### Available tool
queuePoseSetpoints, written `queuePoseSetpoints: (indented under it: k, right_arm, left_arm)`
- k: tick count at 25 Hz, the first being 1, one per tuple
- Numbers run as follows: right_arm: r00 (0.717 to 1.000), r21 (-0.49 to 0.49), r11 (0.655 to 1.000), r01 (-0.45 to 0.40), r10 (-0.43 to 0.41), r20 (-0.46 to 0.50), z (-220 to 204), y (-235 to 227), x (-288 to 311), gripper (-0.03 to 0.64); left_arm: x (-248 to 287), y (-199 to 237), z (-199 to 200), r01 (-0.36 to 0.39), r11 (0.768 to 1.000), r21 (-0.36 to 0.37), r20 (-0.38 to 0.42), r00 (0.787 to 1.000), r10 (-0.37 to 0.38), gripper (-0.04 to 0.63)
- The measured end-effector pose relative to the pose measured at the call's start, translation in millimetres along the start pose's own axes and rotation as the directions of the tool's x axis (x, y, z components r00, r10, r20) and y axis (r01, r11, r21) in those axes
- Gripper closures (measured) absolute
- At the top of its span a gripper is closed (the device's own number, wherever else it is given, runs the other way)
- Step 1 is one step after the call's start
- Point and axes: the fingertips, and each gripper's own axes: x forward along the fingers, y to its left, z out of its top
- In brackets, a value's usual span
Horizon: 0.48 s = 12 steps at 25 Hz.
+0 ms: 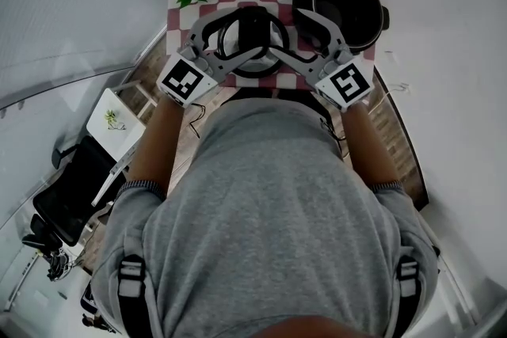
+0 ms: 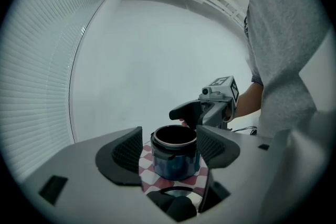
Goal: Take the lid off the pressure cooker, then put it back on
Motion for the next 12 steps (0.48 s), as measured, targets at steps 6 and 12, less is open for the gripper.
queuePoseSetpoints:
  k: [6,12]
  right_arm:
    - [0.998,0.01,0.999,-0.041,0.042,-0.049,-3.5,5.5,10.0,0.245]
    - [0.957,0.034,0.993,-0.115,0.12,-0.263,-43.8,11.4,26.3,0.233]
  left_arm:
    - [-0.8,0.8,-14.2,0.036,0.998,0.05,-0.092,0.995,-0.032,0.25]
    - [-0.4,-2.1,-68.4,0.126,0.99,0.055,-0.302,0.948,-0.104,0.245]
